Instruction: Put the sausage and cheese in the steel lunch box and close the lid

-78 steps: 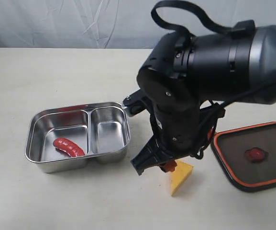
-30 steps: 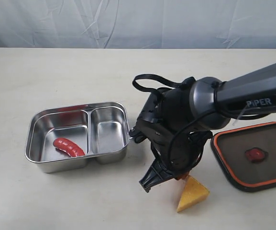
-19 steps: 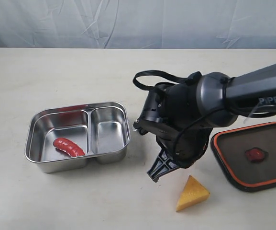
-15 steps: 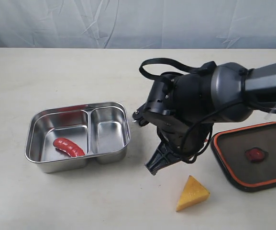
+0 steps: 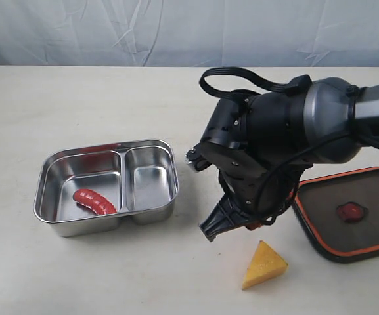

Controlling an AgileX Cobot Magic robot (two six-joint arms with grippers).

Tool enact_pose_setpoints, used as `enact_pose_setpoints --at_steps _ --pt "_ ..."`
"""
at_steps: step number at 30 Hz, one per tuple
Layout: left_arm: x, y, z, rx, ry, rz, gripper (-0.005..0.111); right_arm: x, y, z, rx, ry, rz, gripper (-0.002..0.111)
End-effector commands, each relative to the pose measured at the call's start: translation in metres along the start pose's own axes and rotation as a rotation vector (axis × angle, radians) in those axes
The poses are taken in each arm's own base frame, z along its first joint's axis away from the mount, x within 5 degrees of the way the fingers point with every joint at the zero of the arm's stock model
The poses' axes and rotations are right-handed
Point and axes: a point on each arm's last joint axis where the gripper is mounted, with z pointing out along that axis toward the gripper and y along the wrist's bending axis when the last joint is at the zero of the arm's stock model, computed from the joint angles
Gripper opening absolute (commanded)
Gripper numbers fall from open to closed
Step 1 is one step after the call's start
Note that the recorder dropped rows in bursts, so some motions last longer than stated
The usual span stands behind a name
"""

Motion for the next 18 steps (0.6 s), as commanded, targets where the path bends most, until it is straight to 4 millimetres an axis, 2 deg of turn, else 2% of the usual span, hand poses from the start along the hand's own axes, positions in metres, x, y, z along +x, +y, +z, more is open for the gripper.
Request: enact_pose_setpoints --at_steps 1,3,6,13,18 --pt "-0.001 0.0 0.0 -0.003 -0.015 0.004 0.0 0.01 -0.004 -0.002 0.018 0.097 0.049 0.08" --pt "-0.001 0.0 0.0 -0.003 -0.015 0.004 0.0 0.014 -0.002 -0.002 0.0 0.148 0.072 0.105" --pt "-0.001 0.0 0.0 -0.003 -0.015 0.004 0.0 0.018 0.004 -0.003 -0.064 0.186 0.11 0.104" --pt "-0.001 0.0 0.0 -0.003 -0.015 0.004 0.0 0.013 0.02 -0.005 -0.237 0.157 0.195 0.104" --pt "-0.001 0.0 0.0 -0.003 -0.015 0.004 0.0 0.013 0.027 -0.007 -0.297 0.145 0.125 0.104"
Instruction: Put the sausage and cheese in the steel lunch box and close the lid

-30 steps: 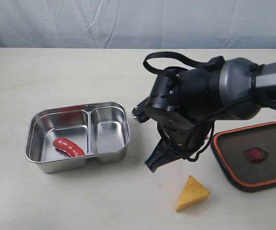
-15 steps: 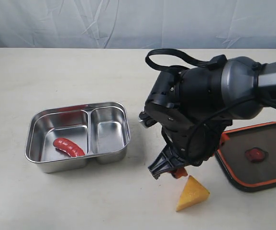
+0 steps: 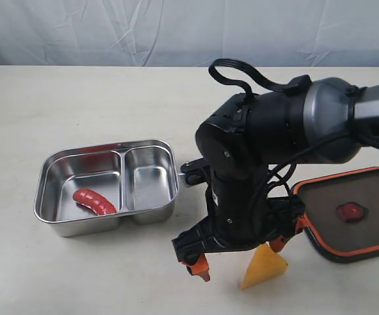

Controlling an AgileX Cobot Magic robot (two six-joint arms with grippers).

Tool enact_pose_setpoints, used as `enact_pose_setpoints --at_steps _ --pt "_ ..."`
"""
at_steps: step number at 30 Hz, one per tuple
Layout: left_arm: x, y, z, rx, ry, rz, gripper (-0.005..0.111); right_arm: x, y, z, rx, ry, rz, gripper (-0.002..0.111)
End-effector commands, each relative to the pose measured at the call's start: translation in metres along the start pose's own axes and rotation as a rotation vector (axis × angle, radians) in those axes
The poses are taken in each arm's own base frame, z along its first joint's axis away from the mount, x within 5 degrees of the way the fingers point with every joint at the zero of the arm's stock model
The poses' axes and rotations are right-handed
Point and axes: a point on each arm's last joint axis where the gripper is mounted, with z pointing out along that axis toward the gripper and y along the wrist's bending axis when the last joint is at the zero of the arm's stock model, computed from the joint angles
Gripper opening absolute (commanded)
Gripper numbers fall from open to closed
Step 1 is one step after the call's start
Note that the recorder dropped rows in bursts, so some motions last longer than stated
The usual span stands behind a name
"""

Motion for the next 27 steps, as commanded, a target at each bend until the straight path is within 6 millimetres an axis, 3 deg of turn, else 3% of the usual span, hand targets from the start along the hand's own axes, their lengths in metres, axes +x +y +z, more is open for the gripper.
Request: enact_pose_setpoints --at_steps 1,7,13,27 --pt "-0.0009 0.0003 -0.0001 -0.003 -0.015 0.004 0.0 0.0027 -0.0005 -0.0019 0.003 0.007 -0.051 0.104" --pt "-0.0009 0.0003 -0.0001 -0.003 -0.015 0.004 0.0 0.0034 -0.0025 -0.002 0.023 0.016 -0.073 0.104" --pt "-0.0009 0.0003 -0.0001 -0.003 -0.015 0.004 0.0 0.0054 -0.0001 -0.002 -0.006 0.036 -0.229 0.104" --pt "-0.0009 0.0003 -0.0001 -0.003 -0.015 0.004 0.0 0.0057 -0.0082 -0.0008 0.081 0.039 -0.137 0.104"
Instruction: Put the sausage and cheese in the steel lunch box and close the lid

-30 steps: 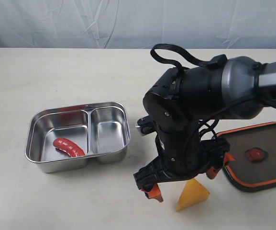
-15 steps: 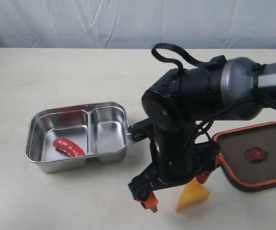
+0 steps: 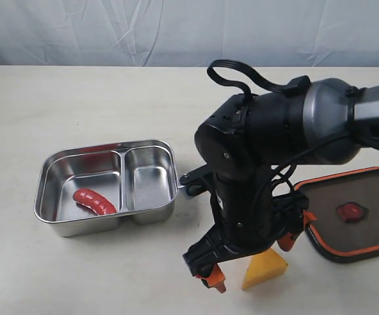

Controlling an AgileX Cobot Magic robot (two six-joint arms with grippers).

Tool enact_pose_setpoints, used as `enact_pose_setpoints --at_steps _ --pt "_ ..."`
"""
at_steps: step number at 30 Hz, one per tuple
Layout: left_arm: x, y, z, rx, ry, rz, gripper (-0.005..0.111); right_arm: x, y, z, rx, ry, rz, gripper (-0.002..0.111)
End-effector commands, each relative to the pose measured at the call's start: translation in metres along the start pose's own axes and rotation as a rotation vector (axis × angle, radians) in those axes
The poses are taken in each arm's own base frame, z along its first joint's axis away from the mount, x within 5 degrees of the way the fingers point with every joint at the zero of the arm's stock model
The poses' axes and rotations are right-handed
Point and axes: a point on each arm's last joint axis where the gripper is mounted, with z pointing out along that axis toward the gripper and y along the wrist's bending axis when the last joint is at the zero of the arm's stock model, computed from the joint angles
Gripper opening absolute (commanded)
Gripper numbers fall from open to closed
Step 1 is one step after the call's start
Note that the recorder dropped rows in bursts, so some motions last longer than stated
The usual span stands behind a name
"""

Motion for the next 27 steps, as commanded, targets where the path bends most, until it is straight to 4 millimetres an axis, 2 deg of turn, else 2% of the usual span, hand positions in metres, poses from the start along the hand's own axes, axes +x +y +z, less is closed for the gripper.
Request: enact_pose_setpoints --at_steps 1,9,27 --pt "-0.001 0.0 0.0 -0.003 -0.015 0.004 0.0 0.001 -0.005 0.002 0.032 -0.023 0.002 0.104" --pt "-0.001 0.0 0.0 -0.003 -0.015 0.004 0.0 0.01 -0.007 0.027 0.025 -0.053 -0.013 0.104" --pt "-0.001 0.0 0.0 -0.003 -0.015 0.004 0.0 0.006 -0.005 0.032 0.007 -0.085 -0.04 0.104"
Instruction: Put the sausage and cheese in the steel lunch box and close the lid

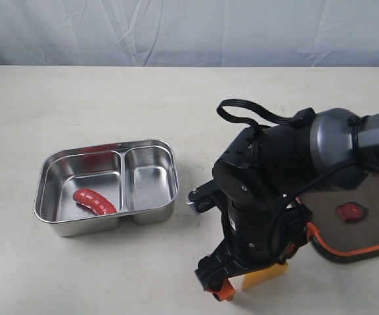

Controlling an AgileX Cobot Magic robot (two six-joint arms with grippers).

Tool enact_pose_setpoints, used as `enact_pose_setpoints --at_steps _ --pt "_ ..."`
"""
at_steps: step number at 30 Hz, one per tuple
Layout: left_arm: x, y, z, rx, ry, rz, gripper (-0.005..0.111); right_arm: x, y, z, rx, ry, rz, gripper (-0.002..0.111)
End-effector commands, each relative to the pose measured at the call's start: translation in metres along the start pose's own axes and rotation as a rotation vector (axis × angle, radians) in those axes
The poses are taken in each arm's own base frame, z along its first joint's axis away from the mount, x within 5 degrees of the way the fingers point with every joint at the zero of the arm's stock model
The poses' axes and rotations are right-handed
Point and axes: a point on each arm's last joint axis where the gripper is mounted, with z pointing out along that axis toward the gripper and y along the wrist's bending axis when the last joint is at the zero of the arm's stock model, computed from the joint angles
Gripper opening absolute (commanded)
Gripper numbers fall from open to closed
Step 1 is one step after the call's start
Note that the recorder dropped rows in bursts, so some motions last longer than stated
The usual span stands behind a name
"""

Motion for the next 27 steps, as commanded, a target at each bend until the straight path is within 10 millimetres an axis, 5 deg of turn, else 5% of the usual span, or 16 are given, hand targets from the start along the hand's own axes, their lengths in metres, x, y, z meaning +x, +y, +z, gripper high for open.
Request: enact_pose_setpoints --at_steps 1,27 --pt "-0.0009 0.0003 -0.0001 -0.003 -0.015 0.004 0.0 -0.002 0.0001 0.001 -0.005 -0.023 -0.011 0.104" --pt "-0.0009 0.0003 -0.0001 -0.003 -0.015 0.004 0.0 0.0039 -0.0023 0.0009 0.021 0.042 -0.012 0.104"
